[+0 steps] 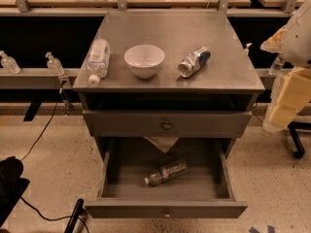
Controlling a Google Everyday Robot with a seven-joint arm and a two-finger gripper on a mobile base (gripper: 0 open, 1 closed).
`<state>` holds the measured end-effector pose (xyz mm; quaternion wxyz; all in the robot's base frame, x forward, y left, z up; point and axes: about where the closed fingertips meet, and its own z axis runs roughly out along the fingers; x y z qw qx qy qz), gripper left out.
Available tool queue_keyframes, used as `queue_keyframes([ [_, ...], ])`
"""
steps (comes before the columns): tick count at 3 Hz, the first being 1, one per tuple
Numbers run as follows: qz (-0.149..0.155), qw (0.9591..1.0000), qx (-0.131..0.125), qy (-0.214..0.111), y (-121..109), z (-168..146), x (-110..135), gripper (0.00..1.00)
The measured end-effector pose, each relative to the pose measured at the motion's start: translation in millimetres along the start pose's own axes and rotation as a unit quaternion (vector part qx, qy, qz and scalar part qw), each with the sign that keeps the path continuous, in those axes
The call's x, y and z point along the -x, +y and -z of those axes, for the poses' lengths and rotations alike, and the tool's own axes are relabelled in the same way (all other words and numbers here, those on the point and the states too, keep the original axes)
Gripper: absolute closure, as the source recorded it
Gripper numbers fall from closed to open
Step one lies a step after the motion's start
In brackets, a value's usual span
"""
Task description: Pick water bottle from middle drawer and place on counter
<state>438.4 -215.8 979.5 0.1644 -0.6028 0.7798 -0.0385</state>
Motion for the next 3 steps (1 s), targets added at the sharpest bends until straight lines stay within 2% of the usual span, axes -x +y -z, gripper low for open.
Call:
queue_keyframes([
  [1, 0.002, 1.0000, -0.002, -0.001, 0, -2, 0, 0.00],
  [2, 0.048, 0.9985, -0.020, -0.018, 5, -51, 9, 0.00],
  [3, 0.108, 0.9931, 0.006, -0.046, 25, -141, 13, 0.00],
])
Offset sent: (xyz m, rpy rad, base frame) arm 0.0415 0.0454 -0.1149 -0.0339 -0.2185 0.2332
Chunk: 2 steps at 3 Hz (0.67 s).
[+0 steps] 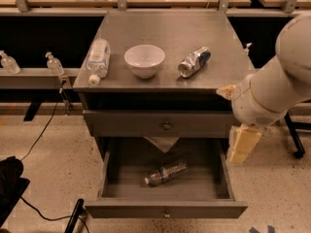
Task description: Pick water bottle from middle drawer and place on counter
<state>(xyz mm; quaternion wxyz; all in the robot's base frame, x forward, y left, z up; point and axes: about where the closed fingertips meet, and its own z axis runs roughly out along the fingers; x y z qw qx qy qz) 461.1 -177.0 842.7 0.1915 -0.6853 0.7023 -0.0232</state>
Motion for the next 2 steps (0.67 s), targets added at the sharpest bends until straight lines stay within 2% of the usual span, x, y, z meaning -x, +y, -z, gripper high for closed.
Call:
queue_keyframes([
  [1, 0.007, 0.9995, -0.030, -0.007, -13, -6, 3, 0.00],
  [2, 0.017, 0.9992, 0.035, -0.009, 0, -45, -1, 0.00],
])
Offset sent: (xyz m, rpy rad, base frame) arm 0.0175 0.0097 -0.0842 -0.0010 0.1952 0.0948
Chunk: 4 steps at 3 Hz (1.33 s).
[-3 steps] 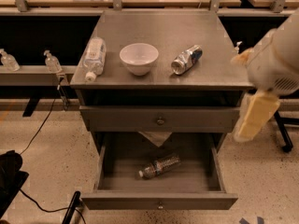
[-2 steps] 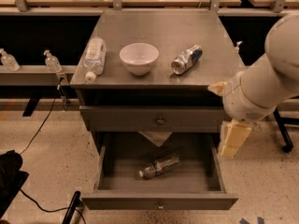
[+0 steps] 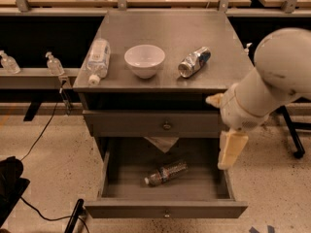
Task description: Pick water bottle from middle drawer and place on counter
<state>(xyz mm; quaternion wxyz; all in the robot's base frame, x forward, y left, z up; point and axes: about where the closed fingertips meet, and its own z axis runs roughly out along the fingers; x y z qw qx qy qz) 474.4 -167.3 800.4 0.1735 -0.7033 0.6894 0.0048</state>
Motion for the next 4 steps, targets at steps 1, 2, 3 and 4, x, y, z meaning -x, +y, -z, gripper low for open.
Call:
queue_keyframes([
  [1, 0.030, 0.9980, 0.050, -0.025, 18, -78, -19, 0.00],
  [2, 0.055, 0.9941, 0.068, -0.063, 35, -149, -35, 0.00],
  [3, 0.059, 0.9926, 0.067, -0.082, 40, -182, -42, 0.00],
  [4, 0.059, 0.9926, 0.067, -0.082, 40, -182, -42, 0.00],
])
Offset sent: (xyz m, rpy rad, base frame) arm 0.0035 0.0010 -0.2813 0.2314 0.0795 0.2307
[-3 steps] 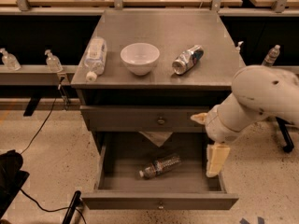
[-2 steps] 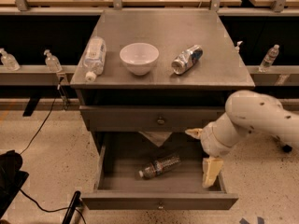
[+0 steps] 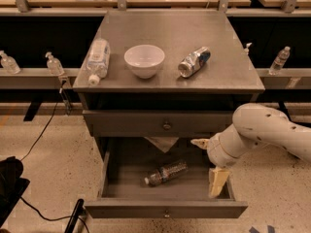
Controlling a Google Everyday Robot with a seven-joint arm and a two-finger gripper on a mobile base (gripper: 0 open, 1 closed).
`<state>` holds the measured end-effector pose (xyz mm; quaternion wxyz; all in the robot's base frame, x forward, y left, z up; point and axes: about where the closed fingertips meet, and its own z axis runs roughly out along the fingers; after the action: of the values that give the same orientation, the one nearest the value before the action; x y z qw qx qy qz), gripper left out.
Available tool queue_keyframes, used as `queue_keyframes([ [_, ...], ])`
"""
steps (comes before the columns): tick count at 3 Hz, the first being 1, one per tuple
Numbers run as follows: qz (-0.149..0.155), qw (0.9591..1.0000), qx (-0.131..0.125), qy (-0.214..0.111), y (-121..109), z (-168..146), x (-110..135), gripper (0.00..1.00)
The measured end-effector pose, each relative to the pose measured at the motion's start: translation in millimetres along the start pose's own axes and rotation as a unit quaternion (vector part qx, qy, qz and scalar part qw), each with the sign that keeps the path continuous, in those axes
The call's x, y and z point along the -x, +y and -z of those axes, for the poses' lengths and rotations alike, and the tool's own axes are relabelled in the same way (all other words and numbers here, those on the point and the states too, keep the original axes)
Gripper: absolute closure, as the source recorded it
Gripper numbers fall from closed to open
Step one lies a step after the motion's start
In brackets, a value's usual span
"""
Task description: Pick water bottle from middle drawer and place on counter
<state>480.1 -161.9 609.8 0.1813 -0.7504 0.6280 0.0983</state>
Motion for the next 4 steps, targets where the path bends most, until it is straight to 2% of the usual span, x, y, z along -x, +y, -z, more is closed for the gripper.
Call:
queue_keyframes([
  [1, 0.048, 0.9987, 0.009, -0.013, -7, -45, 6, 0.00],
  [2, 0.101, 0.9946, 0.010, -0.020, -11, -98, 13, 0.00],
  [3, 0.145, 0.9892, -0.014, -0.018, -23, -141, 19, 0.00],
  [4, 0.169, 0.9851, -0.029, -0.007, -31, -168, 23, 0.00],
])
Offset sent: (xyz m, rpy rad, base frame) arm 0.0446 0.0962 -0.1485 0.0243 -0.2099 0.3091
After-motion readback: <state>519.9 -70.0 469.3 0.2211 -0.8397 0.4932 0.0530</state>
